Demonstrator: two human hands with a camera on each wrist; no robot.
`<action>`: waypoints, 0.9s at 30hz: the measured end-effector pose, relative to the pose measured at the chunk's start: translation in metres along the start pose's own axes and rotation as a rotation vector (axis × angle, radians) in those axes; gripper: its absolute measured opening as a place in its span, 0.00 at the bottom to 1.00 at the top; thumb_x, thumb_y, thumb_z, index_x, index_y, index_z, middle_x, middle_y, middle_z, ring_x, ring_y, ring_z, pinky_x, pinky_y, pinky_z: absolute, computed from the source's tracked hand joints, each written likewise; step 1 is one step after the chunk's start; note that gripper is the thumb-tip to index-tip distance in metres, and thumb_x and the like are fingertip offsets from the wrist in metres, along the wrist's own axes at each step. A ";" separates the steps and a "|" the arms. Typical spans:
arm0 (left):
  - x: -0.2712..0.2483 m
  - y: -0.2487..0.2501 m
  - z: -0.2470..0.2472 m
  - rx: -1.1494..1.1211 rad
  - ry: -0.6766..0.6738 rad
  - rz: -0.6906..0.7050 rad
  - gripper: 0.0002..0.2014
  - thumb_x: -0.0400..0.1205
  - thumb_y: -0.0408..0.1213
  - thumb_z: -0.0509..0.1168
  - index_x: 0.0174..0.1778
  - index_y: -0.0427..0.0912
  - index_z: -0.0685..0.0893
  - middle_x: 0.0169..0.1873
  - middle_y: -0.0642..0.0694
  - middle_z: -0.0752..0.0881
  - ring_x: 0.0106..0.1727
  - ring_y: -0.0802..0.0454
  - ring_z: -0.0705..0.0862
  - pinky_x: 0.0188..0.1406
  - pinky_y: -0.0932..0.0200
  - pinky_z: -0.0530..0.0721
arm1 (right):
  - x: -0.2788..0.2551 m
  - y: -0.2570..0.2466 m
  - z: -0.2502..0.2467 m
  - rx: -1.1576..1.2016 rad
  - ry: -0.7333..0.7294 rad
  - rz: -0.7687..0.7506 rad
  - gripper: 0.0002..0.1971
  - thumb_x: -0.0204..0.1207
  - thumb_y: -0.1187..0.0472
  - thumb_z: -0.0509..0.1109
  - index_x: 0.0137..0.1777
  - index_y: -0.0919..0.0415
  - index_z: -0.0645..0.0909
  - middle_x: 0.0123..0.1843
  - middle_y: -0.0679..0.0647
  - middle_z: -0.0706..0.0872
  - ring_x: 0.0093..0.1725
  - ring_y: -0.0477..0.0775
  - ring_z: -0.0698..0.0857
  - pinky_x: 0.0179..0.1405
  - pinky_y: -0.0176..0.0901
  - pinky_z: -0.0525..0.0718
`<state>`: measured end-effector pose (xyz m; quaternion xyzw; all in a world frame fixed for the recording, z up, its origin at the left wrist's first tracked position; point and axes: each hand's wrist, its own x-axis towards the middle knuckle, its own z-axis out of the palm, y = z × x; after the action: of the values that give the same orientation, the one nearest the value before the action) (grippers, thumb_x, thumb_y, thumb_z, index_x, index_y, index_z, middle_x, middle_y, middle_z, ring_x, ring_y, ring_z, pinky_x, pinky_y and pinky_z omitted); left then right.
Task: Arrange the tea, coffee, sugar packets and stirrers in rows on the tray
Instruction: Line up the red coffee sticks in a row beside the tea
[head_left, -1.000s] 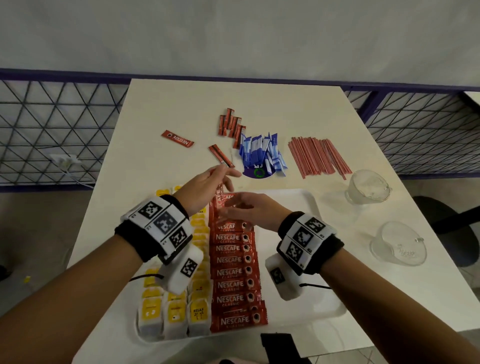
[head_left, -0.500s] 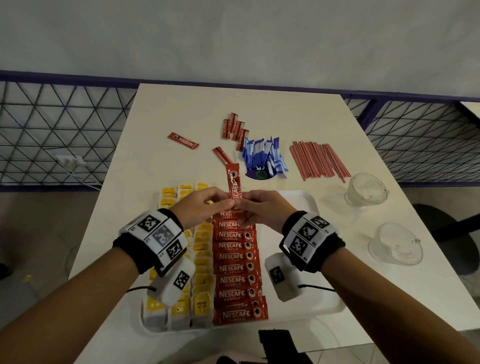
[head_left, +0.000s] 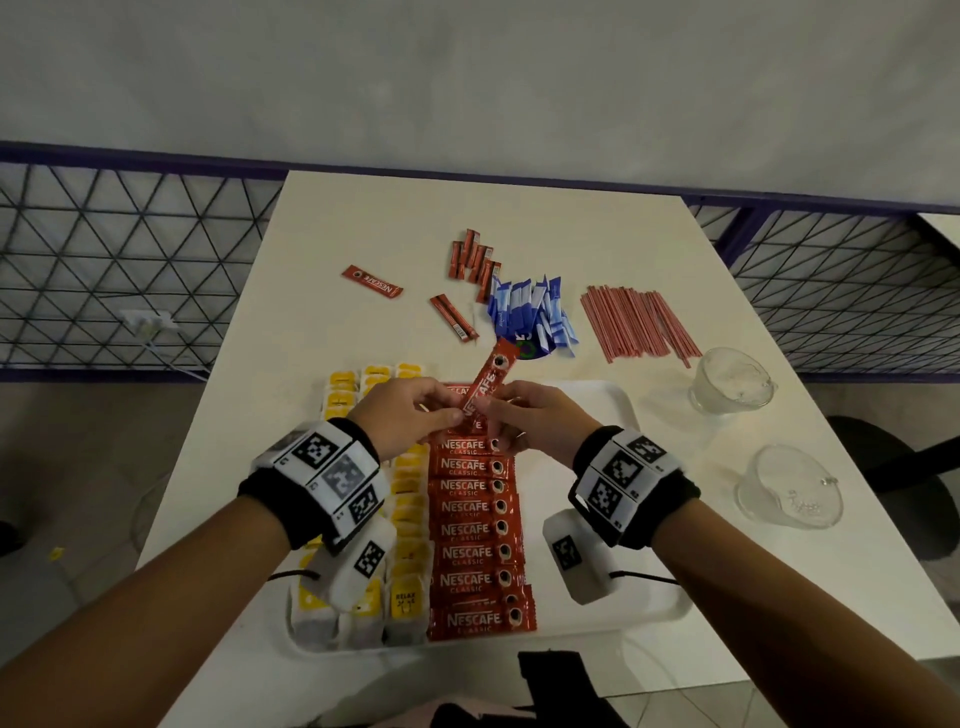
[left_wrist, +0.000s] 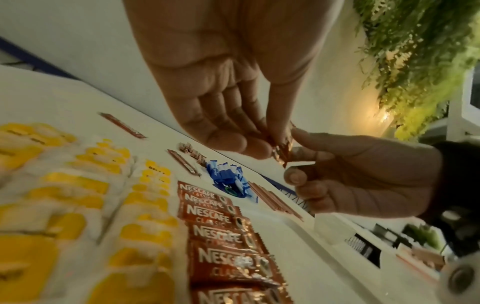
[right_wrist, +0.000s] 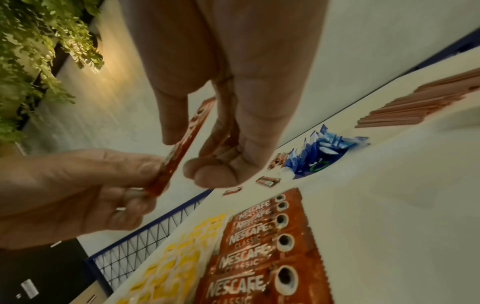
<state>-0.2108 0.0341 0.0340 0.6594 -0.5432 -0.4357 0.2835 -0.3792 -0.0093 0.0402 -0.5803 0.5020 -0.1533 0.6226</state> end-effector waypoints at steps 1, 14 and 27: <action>-0.001 -0.001 -0.002 0.067 -0.010 0.000 0.05 0.79 0.36 0.68 0.49 0.43 0.84 0.36 0.52 0.83 0.31 0.61 0.81 0.27 0.76 0.77 | 0.000 0.001 -0.004 -0.003 0.028 -0.001 0.08 0.76 0.58 0.69 0.48 0.62 0.76 0.34 0.54 0.82 0.30 0.49 0.80 0.33 0.37 0.82; -0.007 -0.022 0.022 0.668 -0.206 0.021 0.08 0.81 0.45 0.65 0.54 0.53 0.86 0.51 0.55 0.83 0.51 0.58 0.80 0.50 0.63 0.80 | -0.002 0.058 -0.027 -0.328 0.000 0.122 0.05 0.75 0.68 0.70 0.49 0.66 0.84 0.33 0.53 0.84 0.30 0.44 0.82 0.39 0.30 0.84; -0.003 -0.028 0.030 0.947 -0.184 0.106 0.12 0.80 0.53 0.62 0.57 0.55 0.79 0.58 0.56 0.78 0.63 0.53 0.73 0.58 0.57 0.71 | 0.010 0.073 -0.017 -0.247 0.035 0.190 0.09 0.70 0.68 0.75 0.36 0.58 0.78 0.33 0.56 0.85 0.31 0.52 0.82 0.45 0.46 0.86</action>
<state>-0.2245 0.0469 -0.0027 0.6462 -0.7373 -0.1821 -0.0751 -0.4171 -0.0061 -0.0256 -0.5996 0.5806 -0.0408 0.5494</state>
